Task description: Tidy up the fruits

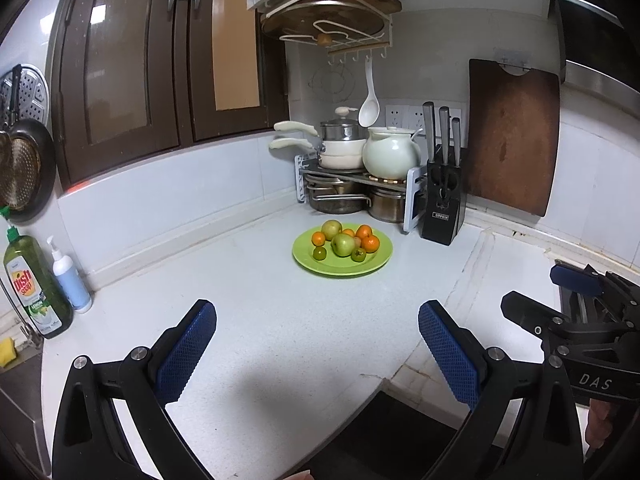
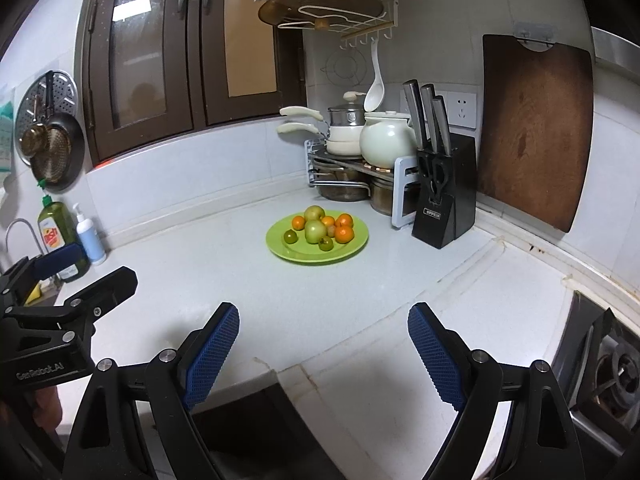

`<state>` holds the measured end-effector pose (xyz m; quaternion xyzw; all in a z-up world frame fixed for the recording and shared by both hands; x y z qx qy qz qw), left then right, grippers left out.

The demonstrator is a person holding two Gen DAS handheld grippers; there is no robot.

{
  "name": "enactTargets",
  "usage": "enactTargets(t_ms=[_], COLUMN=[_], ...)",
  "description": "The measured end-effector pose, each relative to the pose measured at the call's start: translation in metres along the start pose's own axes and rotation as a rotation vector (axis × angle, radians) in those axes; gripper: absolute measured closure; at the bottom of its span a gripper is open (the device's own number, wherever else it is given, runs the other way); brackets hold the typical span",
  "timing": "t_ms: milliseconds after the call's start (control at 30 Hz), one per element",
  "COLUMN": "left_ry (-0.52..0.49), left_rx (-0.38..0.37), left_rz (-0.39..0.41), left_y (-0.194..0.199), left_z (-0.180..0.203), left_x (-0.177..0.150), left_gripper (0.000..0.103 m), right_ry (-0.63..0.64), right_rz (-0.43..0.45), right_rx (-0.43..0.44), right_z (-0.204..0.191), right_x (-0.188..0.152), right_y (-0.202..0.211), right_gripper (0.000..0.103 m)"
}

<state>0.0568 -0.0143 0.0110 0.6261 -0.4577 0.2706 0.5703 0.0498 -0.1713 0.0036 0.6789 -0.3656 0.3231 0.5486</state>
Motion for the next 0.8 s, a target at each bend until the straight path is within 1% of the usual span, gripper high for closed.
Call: enactTargets(t_ms=[267, 400, 800], left_ry=[0.005, -0.001, 0.002], left_rx=[-0.008, 0.0, -0.004], left_rz=[0.005, 0.006, 0.002], left_y=[0.006, 0.008, 0.007], left_z=[0.007, 0.011, 0.011], left_x=[-0.002, -0.002, -0.002], left_gripper=[0.0, 0.0, 0.0], right_ry=[0.01, 0.013, 0.009], right_rz=[0.007, 0.01, 0.012], right_rx=[0.004, 0.008, 0.007], right_z=[0.003, 0.004, 0.002], right_x=[0.0, 0.0, 0.0], right_y=[0.007, 0.008, 0.008], right_gripper=[0.016, 0.016, 0.016])
Point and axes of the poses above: each gripper's, at about its wrist camera, not at the fingertips, and y roughly against the way its jaws point, z to its right, x to its top, the point moved 7 cm from there along -y, roughly the way its jaws point, and after that the axes turned 8 degrees about -y, right-handed, at the moved point
